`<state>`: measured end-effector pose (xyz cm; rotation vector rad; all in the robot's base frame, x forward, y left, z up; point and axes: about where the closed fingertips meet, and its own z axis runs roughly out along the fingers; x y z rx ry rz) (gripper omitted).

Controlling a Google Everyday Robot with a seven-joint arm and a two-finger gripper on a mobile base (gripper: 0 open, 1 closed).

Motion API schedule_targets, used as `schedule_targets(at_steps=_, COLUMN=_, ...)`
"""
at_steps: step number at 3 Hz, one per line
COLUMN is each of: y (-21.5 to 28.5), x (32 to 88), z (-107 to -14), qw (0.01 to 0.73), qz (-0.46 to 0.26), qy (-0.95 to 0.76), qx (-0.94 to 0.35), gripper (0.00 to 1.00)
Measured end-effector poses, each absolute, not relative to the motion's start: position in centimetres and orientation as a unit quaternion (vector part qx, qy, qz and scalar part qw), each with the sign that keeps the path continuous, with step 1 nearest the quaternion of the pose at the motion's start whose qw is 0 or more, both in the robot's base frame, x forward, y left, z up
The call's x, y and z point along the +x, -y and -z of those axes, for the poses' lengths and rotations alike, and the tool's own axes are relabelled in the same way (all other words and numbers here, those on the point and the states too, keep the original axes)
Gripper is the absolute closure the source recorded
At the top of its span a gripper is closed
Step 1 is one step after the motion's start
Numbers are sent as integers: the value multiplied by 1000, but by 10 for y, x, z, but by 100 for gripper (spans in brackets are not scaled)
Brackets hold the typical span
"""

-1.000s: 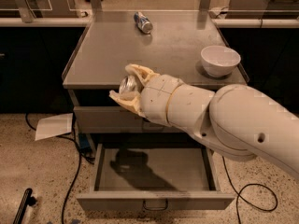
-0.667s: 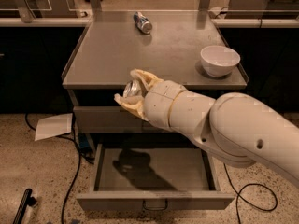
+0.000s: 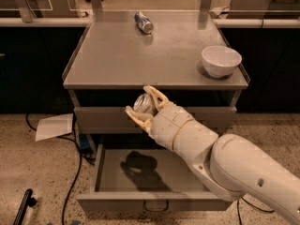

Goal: Place 7up can into middle drawer

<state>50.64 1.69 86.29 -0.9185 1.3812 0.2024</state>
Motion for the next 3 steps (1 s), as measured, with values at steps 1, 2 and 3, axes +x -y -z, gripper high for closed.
schedule_targets(at_steps=1, y=-10, x=513, z=-836, qw=689, qz=-127, qy=-604, qx=-379, gripper=100)
schedule_targets(at_steps=2, y=3, x=521, z=-797, qw=688, qz=-190, qy=-610, qx=-343, gripper=100)
schedule_targets(at_steps=3, y=14, x=522, z=-767, qw=677, qz=-226, qy=-624, qx=-318, gripper=100)
